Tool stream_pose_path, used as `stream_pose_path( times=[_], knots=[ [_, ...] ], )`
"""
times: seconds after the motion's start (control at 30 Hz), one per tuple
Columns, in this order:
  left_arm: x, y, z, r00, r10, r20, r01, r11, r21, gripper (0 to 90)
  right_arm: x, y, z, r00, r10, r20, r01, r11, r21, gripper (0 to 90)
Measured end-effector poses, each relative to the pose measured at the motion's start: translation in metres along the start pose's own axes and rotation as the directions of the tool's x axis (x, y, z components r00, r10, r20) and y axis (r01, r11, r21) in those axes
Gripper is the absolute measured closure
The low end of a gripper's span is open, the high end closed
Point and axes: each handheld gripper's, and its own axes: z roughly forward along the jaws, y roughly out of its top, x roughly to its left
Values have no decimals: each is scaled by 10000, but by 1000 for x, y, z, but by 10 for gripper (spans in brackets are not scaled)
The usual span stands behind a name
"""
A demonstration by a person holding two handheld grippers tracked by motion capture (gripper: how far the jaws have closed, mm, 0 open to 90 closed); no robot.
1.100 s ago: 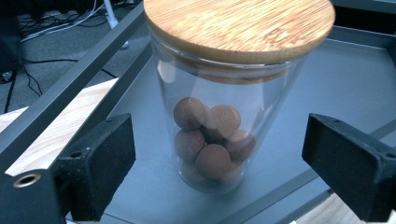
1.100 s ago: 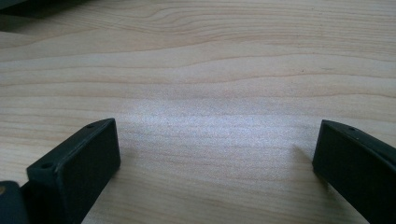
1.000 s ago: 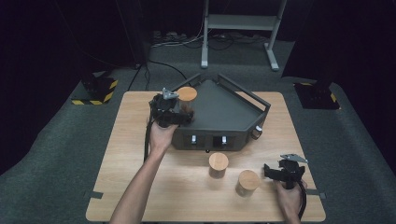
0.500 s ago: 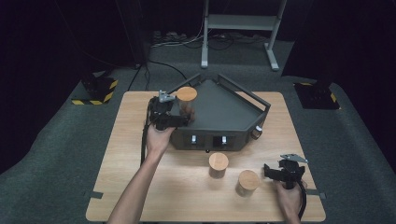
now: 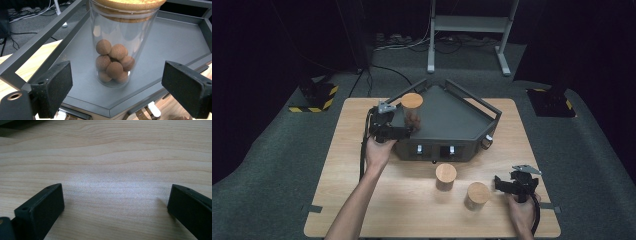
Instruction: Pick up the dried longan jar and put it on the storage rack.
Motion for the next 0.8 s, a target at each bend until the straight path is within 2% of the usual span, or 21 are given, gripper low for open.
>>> stream_pose_path(
  times=[0.6, 0.8],
  knots=[
    [0, -9, -9, 9999, 77, 102, -76, 10000, -41, 96, 0, 0, 0, 10000, -1, 1, 1, 10000, 0, 1],
    [0, -12, -12, 9998, -19, 203, 20, 10000, -89, 96, 0, 0, 0, 10000, 1, 0, -1, 10000, 2, 1]
  ],
)
